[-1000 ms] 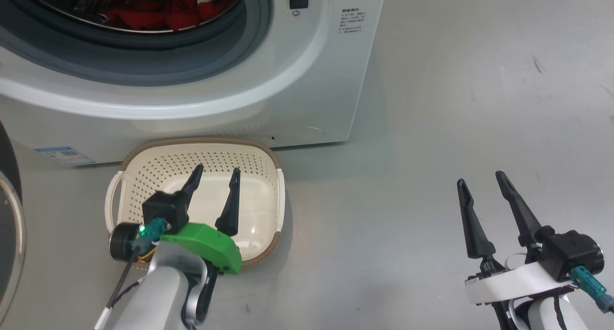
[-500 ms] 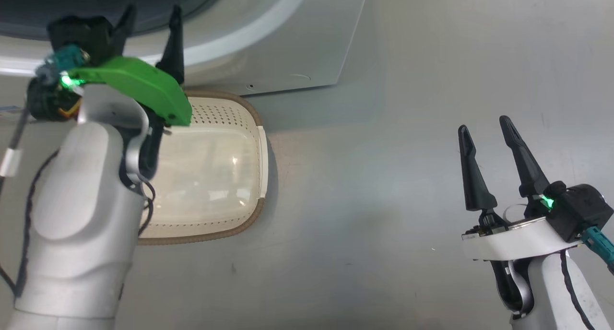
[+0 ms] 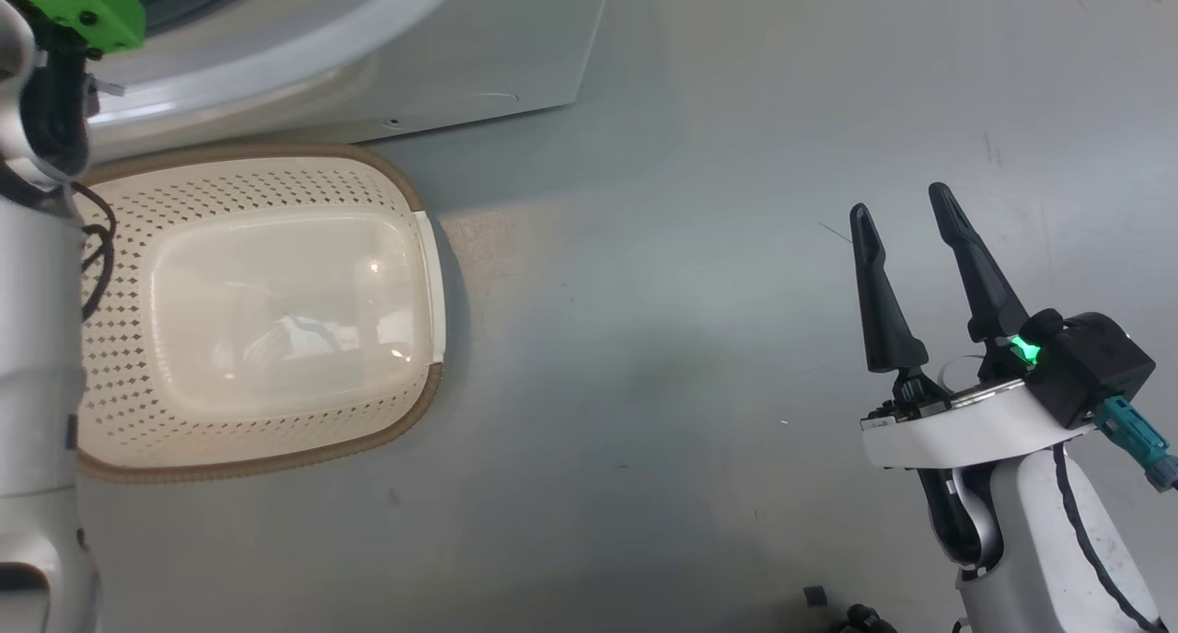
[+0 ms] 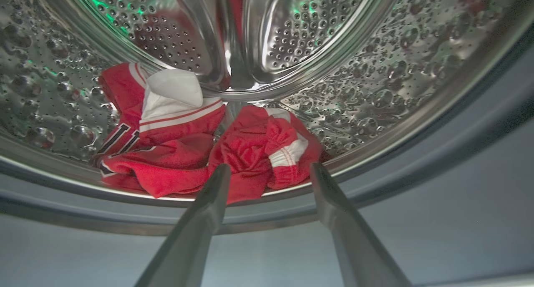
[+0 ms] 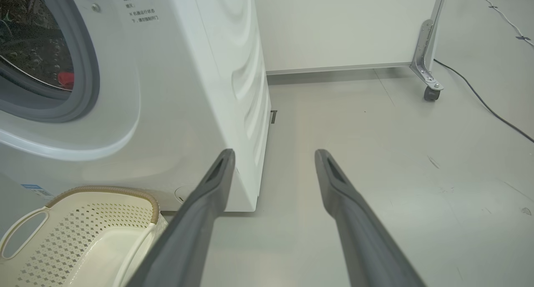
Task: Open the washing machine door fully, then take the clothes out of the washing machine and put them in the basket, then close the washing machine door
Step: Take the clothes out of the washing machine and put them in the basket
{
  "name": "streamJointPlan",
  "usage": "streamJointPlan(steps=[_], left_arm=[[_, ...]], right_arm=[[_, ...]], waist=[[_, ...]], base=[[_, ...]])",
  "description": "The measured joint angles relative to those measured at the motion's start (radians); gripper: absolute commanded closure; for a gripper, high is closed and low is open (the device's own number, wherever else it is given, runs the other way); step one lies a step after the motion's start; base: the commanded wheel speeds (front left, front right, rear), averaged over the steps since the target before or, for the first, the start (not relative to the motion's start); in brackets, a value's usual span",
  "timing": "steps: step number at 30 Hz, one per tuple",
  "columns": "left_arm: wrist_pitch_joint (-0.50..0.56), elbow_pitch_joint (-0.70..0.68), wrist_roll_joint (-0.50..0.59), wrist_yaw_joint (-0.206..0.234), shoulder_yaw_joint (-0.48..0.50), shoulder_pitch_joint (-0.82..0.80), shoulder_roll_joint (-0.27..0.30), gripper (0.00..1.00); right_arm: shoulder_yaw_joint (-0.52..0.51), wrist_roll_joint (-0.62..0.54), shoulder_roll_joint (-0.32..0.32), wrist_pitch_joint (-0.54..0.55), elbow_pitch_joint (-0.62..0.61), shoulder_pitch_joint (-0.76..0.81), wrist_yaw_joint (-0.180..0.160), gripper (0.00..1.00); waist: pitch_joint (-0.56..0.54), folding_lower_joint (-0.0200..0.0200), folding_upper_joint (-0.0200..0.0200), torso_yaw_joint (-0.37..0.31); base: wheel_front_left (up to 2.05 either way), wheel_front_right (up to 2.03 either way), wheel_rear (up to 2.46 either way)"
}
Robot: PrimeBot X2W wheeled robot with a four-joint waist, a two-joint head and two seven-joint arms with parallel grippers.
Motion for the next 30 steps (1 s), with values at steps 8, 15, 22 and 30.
streamJointPlan(steps=[8,15,22,30], left_arm=[[0.043,0.042,-0.034,0.0,0.043,-0.085,0.031,0.0],[0.083,0.074,-0.042,0.001,0.056,-0.158,0.063,0.0],[0.134,0.121,-0.034,0.0,0.033,-0.202,0.088,0.0],[0.192,0.184,-0.005,0.0,0.008,-0.228,0.105,0.07]], right_arm=[[0.031,0.021,0.003,0.0,0.01,-0.015,0.0,0.0],[0.059,0.039,0.004,0.0,0.017,-0.026,0.0,0.0],[0.077,0.047,0.004,0.0,0.019,-0.05,0.0,0.0],[0.084,0.062,0.006,0.0,0.025,-0.068,0.0,0.0]], waist=[[0.031,0.0,0.0,-0.045],[0.065,-0.0001,0.0,-0.084],[0.096,-0.0001,0.0,-0.113],[0.117,-0.0001,0.0,-0.13]], base=[[0.0,0.0,0.0],[0.0,0.0,0.0],[0.0,0.0,0.0],[0.0,0.0,0.0]])
